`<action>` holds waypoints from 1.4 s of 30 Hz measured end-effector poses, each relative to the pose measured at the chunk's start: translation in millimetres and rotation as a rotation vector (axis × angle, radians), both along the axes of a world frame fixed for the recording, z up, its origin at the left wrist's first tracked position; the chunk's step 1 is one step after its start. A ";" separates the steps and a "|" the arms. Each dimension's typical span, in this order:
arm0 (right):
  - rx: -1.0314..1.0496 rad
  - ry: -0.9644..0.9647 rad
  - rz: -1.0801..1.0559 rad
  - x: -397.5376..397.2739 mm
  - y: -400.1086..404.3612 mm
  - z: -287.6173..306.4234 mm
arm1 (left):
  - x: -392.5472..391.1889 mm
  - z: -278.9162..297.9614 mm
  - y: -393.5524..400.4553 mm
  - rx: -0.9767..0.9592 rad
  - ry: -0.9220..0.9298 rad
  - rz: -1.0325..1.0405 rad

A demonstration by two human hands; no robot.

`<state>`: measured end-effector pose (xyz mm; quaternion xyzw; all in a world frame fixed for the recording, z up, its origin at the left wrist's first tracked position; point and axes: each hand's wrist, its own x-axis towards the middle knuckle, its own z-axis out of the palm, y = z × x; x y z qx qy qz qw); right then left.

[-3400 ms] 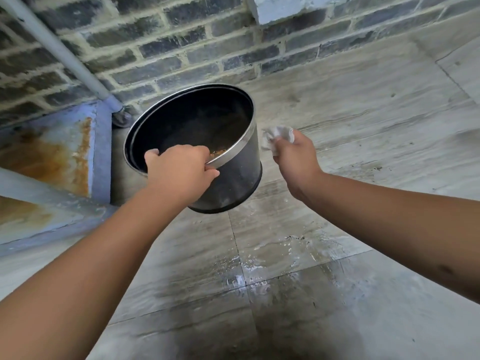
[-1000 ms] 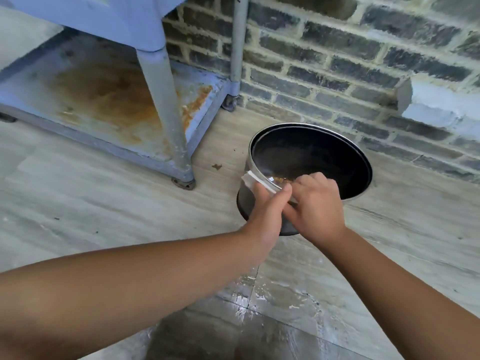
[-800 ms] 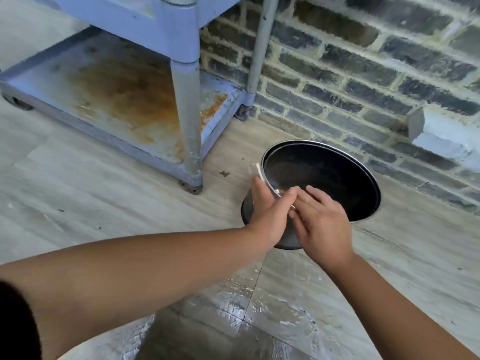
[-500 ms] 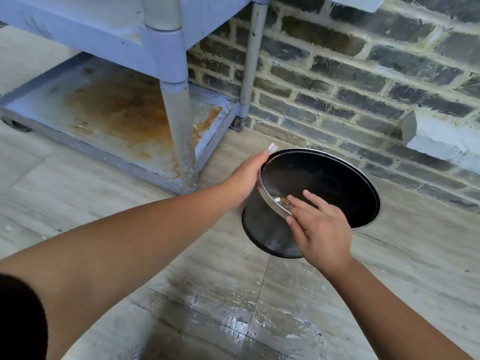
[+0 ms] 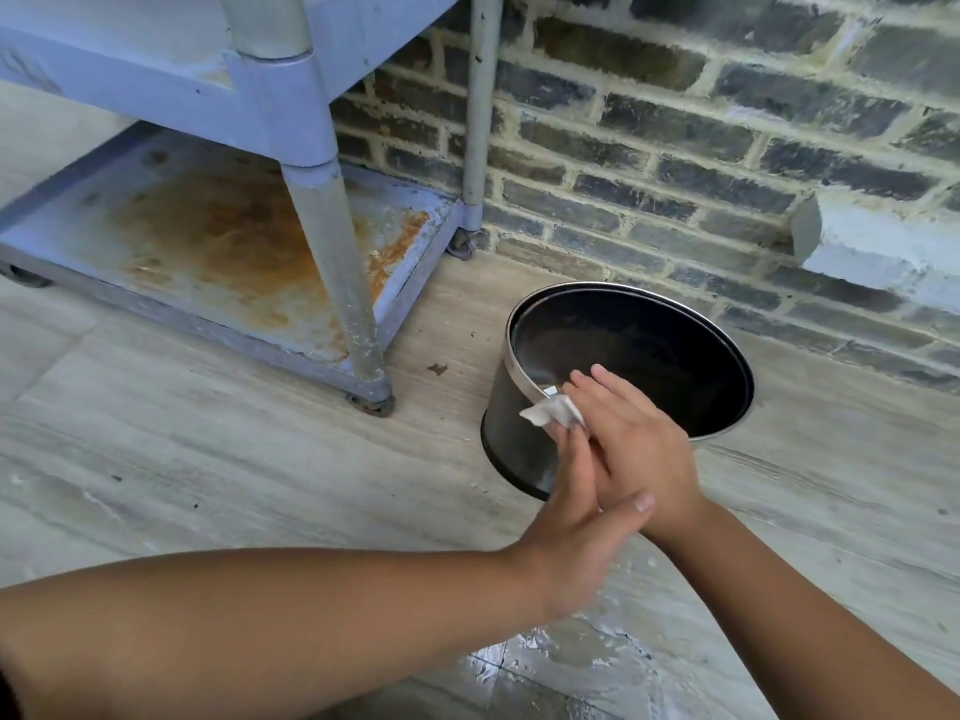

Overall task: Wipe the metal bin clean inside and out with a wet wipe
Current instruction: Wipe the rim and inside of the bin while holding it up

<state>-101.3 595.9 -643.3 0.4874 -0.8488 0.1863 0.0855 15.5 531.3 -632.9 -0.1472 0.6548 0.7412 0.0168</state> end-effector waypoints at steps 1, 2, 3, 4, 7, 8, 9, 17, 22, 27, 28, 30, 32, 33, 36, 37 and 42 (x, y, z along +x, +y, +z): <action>-0.021 -0.021 0.051 -0.7 3.1 1.3 | -0.2 1.0 -2.1 0.012 0.041 0.010; -0.032 -0.036 0.097 -0.3 5.8 2.4 | 0.3 0.8 -3.9 0.023 0.087 0.014; -0.033 -0.036 0.127 0.9 7.6 2.8 | 2.0 0.6 -5.5 0.029 0.124 0.013; -0.022 -0.024 0.142 1.5 8.1 3.0 | 3.7 -0.1 -7.5 0.027 0.137 0.020; -0.017 0.032 0.134 1.8 6.8 2.1 | 8.5 -1.7 -15.1 0.042 0.143 0.079; -0.045 0.059 0.129 0.8 6.0 2.7 | 10.1 -2.8 -19.0 0.046 0.158 0.083; -0.084 0.087 0.122 -0.8 6.1 2.9 | 11.6 -3.7 -23.4 0.045 0.158 0.068; -0.206 0.063 -0.063 -14.5 47.1 3.3 | 5.9 -1.2 -53.6 -0.435 0.049 0.198; -0.329 -0.232 -0.404 -33.8 95.7 -8.0 | -15.8 16.5 -39.2 -0.945 0.267 0.023; -0.788 -0.810 -0.836 -56.7 121.3 -9.4 | -87.2 31.6 11.2 -1.277 0.225 -0.173; -0.877 -0.882 -0.857 -59.6 124.7 -7.6 | -100.4 31.0 21.3 -1.343 0.196 -0.196; -1.026 -1.028 -0.850 -60.2 128.0 -5.2 | -117.5 26.2 35.7 -1.466 0.136 -0.229; -1.117 -1.131 -0.836 -56.3 127.0 -10.0 | -125.7 19.1 41.8 -1.542 0.074 -0.243; -1.121 -1.141 -0.851 -52.1 127.4 -12.6 | -127.9 16.7 46.1 -1.573 0.068 -0.252; -1.018 -1.106 -0.840 -40.2 109.2 -12.0 | -123.4 15.6 39.1 -1.601 0.094 -0.254; -1.009 -1.094 -0.807 -35.0 104.1 -10.0 | -118.8 17.2 35.6 -1.611 0.107 -0.283; -1.033 -1.181 -0.739 0.0 83.0 -12.2 | -65.9 20.8 0.2 -1.472 0.333 -0.575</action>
